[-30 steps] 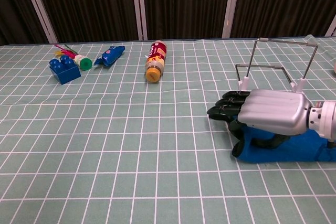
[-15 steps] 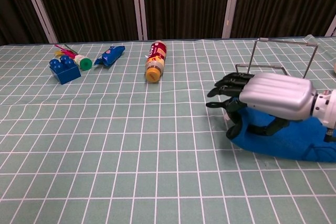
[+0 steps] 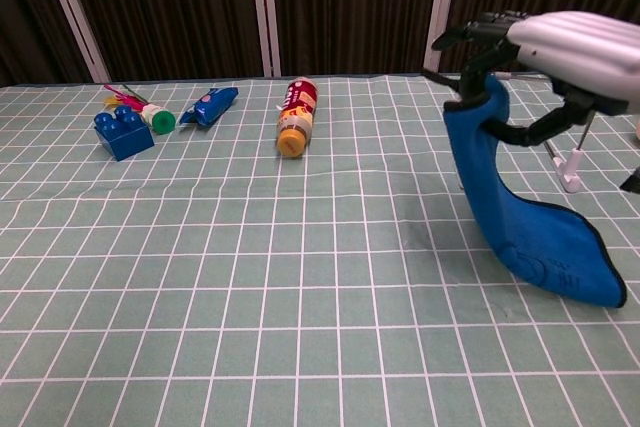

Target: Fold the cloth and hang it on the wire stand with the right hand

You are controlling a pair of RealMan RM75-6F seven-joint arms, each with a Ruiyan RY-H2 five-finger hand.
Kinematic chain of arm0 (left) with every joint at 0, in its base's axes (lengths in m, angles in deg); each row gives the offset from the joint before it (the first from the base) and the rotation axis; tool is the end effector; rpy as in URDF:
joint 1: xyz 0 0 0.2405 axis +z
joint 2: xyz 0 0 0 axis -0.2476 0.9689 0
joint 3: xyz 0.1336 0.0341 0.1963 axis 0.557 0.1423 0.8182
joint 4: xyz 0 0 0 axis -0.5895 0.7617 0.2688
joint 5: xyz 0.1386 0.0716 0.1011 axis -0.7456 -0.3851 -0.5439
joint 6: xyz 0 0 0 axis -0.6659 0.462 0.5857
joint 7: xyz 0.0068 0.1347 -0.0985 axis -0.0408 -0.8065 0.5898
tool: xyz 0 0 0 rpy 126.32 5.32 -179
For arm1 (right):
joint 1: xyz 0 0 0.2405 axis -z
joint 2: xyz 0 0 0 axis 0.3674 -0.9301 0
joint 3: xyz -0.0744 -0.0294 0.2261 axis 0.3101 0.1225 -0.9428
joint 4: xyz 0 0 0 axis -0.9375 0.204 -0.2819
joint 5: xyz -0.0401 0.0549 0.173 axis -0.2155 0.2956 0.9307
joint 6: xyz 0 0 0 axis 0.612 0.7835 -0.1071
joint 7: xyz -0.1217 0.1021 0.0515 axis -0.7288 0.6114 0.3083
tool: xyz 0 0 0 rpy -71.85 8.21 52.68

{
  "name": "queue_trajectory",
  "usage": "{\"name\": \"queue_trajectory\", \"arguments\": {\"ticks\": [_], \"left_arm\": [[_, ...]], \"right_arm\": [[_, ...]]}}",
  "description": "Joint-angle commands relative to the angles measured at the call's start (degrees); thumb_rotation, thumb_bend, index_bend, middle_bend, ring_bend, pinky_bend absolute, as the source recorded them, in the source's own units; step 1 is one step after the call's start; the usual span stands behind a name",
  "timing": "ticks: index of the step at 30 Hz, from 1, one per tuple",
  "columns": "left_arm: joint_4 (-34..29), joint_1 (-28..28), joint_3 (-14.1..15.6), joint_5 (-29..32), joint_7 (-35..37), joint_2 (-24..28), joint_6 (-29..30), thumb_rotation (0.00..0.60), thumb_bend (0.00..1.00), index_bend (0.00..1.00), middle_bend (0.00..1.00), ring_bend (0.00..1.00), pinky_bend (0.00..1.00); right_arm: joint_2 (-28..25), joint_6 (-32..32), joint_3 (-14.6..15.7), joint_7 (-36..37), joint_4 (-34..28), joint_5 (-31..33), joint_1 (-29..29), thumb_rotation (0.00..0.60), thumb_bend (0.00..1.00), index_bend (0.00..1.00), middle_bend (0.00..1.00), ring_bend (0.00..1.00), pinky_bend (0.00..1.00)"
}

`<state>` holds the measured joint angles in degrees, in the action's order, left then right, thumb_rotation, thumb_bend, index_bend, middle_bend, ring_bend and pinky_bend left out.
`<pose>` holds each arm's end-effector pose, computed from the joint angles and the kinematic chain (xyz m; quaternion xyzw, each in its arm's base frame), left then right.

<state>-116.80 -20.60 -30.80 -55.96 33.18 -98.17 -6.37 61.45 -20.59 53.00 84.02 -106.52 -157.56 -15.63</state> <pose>-0.2955 0.2077 0.1767 -0.5971 -0.3893 -0.3502 0.6078 -0.1357 -0.3258 0.0649 0.7427 -0.2401 0.4825 0.3974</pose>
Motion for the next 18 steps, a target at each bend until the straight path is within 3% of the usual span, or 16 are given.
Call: {"name": "queue_trajectory", "arguments": {"ticks": [1,12,17,18], "left_arm": [[-0.70,0.61,0.22,-1.15,1.42,0.93,1.24,0.600,0.00,0.00,0.00,0.00,0.00],[-1.64,1.17,0.58,-2.72,2.76,2.01,2.37,0.600,0.00,0.00,0.00,0.00,0.00],[-1.70,1.13,0.55,-2.62,2.52,1.98,2.20,0.600,0.00,0.00,0.00,0.00,0.00],[-1.59,1.10,0.40,-2.21,2.55,1.97,2.01,0.600,0.00,0.00,0.00,0.00,0.00]], "right_arm": [[-3.23,-2.22,-3.80,-3.64,-7.22,5.84,2.70,0.600,0.47,0.71,0.09,0.00,0.02],[-5.46,-4.23,-8.73,-13.50,-16.24,14.13,4.22,0.600,0.49,0.72,0.09,0.00,0.02],[-3.21,-4.74,-11.54,-19.60,-17.80,20.12,3.42,0.600,0.51,0.73,0.10,0.00,0.03],[-1.67,-5.90,-13.43,-21.80,-17.80,23.01,2.96,0.600,0.51,0.73,0.10,0.00,0.03]]}}
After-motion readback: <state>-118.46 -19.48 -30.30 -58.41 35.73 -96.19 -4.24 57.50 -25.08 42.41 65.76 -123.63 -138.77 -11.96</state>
